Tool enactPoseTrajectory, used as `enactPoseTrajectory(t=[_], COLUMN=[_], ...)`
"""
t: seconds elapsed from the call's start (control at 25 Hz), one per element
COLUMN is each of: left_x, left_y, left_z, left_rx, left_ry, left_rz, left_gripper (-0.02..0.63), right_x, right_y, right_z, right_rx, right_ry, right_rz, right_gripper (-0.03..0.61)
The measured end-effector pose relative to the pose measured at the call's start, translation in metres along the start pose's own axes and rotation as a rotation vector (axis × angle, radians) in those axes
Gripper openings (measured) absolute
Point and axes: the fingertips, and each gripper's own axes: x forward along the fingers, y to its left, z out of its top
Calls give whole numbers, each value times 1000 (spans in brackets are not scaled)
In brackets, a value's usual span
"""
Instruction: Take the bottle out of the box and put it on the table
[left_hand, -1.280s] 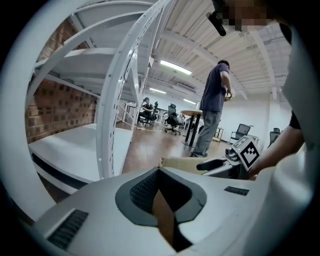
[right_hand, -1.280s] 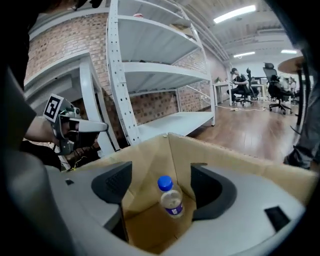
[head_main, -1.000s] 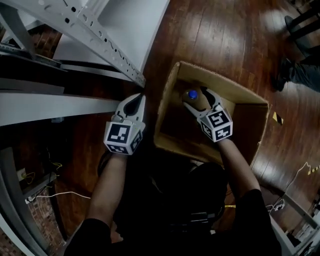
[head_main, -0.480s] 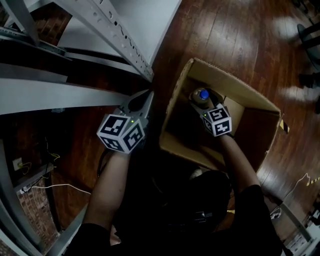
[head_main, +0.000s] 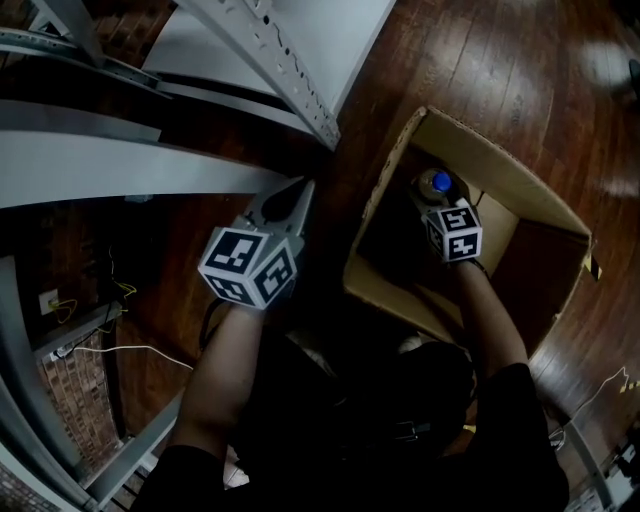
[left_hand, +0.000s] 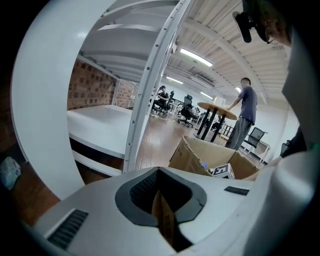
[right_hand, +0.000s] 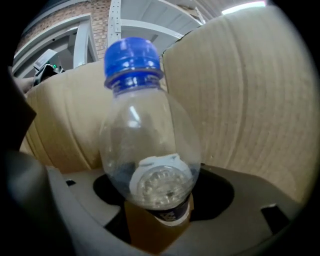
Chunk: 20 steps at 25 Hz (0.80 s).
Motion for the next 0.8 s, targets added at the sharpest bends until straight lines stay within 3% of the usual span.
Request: enactPoseTrajectory(t=[0.12, 0.28, 0.4, 0.52, 0.64, 0.8], left_x=[0, 6, 11, 16, 16, -7], left_y=[-3, -6, -12, -23, -33, -53], left_z=[-2, -4, -3, 10, 19, 31], left_rx=[-16, 29, 5, 9, 87, 37], left_ry=[9, 34, 43, 34, 38, 44], left_rz=[-12, 0, -15, -42, -40, -8], left_gripper=[-8, -8, -8, -8, -8, -8], right_x=[3, 2, -8, -26, -60, -138], right_y=[-1, -2, 4, 13, 16, 16], right_z=[3, 4, 10, 31, 60, 111], right_rx=[-10, -44, -41, -35, -35, 34], right_ry=[-4, 19, 20, -13, -46, -94], right_rz=[0, -24, -1, 4, -35, -95], right_gripper=[320, 307, 291, 290, 287, 285])
